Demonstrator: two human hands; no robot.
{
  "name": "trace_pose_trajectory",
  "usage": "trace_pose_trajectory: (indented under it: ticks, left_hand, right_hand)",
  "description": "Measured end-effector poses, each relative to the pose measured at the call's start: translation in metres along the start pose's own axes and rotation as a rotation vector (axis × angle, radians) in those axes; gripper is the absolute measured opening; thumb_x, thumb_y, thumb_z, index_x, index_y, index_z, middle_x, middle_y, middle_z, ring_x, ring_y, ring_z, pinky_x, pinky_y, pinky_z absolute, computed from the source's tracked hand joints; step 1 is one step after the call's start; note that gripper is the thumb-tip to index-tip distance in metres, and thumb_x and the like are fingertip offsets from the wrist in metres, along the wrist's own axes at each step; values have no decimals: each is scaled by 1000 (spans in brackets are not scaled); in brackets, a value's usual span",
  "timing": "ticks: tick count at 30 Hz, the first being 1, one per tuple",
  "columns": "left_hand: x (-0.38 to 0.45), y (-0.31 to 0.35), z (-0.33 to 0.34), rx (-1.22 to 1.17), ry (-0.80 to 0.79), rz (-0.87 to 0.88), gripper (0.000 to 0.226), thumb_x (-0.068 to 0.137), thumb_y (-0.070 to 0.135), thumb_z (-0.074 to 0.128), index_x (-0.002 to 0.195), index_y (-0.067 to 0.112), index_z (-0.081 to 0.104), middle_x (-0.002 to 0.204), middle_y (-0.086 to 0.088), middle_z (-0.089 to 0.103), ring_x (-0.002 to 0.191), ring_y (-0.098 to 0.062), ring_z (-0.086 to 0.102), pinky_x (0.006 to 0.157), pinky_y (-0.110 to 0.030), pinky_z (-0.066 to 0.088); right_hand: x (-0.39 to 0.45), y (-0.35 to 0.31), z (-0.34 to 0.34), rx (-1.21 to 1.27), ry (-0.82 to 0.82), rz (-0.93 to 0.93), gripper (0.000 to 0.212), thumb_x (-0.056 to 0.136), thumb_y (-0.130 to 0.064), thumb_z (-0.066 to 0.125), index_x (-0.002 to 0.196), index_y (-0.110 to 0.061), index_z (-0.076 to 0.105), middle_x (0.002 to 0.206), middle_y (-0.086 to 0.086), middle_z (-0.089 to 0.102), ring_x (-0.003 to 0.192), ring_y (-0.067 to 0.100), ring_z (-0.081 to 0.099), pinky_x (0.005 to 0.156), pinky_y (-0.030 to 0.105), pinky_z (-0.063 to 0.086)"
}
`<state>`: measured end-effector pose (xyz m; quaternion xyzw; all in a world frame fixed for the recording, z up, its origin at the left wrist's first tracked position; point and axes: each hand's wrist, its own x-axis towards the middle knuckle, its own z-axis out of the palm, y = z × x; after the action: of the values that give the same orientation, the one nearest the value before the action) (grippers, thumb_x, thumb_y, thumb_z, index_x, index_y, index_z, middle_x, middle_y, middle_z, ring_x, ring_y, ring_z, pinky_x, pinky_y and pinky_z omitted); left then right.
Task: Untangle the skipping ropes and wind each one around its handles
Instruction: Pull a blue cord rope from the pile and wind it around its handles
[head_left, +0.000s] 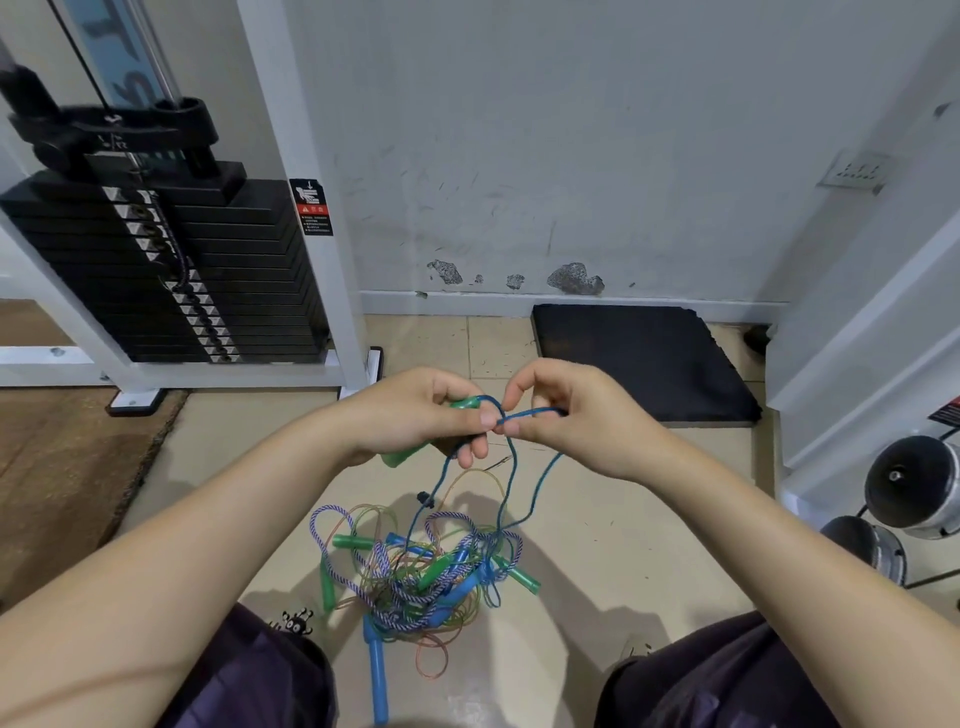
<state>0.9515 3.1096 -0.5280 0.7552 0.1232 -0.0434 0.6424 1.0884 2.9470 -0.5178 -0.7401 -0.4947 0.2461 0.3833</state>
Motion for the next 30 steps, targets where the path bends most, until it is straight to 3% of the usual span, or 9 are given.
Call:
trace_pose_trajectory:
  ticks: [4, 7, 9, 14, 18, 22, 27, 30]
  left_hand:
    - [-1, -6, -9, 129, -29, -80, 17, 98, 15, 58, 99, 2, 68, 84, -9, 73, 79, -19, 66, 81, -33, 49]
    - [-3, -7, -12, 208, -108, -135, 26, 100, 21, 54, 102, 0, 68, 94, -10, 74, 87, -16, 66, 83, -32, 46]
    - [-5, -7, -14, 210, -128, -143, 25, 101, 22, 54, 102, 1, 68, 98, -13, 74, 91, -17, 67, 85, -33, 46]
    - [-9, 0, -17, 131, -103, -77, 18, 96, 17, 60, 88, 1, 66, 72, -11, 65, 69, -23, 60, 75, -32, 50]
    - [-9, 9, -11, -102, -8, 54, 16, 90, 20, 65, 84, 6, 68, 61, -5, 55, 53, -16, 48, 58, -28, 48]
    - [-5, 9, 1, -87, 0, 92, 17, 91, 20, 63, 82, 7, 66, 64, -6, 58, 53, -16, 49, 56, -27, 45]
    - [-2, 4, 1, -133, 6, 38, 16, 89, 20, 61, 90, 5, 67, 76, -8, 67, 67, -20, 61, 70, -27, 53]
    - [-2, 1, -5, -100, -47, -56, 20, 88, 15, 64, 101, -1, 67, 90, -13, 72, 86, -24, 68, 83, -27, 55]
  right_hand:
    - [0, -1, -4, -107, 39, -3, 7, 86, -18, 73, 85, -24, 71, 58, -6, 43, 54, 6, 37, 56, 20, 33]
    - [0, 0, -6, 95, 89, -31, 11, 89, -9, 69, 86, -19, 68, 69, 6, 54, 62, 11, 46, 62, 22, 40]
    - [-1, -1, -9, 298, 152, -38, 11, 91, -2, 64, 89, -13, 64, 75, 3, 58, 64, 16, 54, 65, 23, 46]
    - [-3, -2, -18, 543, 92, -19, 11, 90, 0, 64, 97, -7, 60, 78, 9, 65, 68, 20, 61, 73, 24, 50]
    - [-5, -6, -14, 509, -5, 2, 27, 80, -4, 75, 102, -11, 61, 78, 9, 65, 64, 20, 59, 70, 25, 49]
    - [-4, -10, -3, 386, -27, -45, 22, 83, -1, 75, 96, -14, 62, 82, 8, 66, 75, 19, 58, 76, 34, 47]
    - [0, -3, 2, 67, 73, -72, 18, 85, -11, 74, 83, -24, 64, 76, 10, 63, 68, 21, 53, 70, 37, 47]
    - [-1, -5, -3, 133, 148, -116, 18, 89, -5, 67, 85, -22, 61, 77, 4, 59, 69, 15, 53, 66, 28, 46]
